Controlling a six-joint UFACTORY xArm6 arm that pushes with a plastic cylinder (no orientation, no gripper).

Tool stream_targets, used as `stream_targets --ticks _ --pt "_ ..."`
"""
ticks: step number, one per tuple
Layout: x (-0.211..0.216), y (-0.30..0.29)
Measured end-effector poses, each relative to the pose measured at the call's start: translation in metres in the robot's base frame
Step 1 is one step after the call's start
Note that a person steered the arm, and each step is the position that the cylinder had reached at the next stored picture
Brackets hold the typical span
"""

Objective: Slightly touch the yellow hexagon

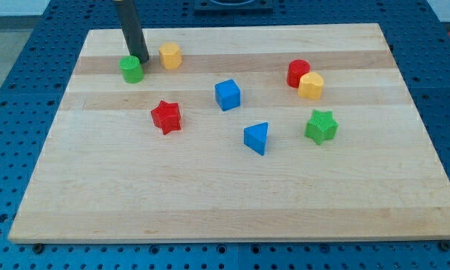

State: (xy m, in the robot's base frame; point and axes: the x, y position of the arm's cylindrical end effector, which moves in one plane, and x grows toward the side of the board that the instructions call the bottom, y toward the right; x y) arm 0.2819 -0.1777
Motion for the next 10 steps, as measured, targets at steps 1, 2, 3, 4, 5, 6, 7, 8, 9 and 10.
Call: stream_targets --ticks 1,2,3,4,5,6,7,8,9,10 --pt "0.000 0.000" --pt "0.006 0.008" --pt "0.025 0.024" --pt "0.044 0.044" --pt "0.055 0.063" --pt "0.047 0.088" --pt "0.023 0.095" --pt "0.001 0.095" --pt "0.001 0.091" --pt "0.002 0.086"
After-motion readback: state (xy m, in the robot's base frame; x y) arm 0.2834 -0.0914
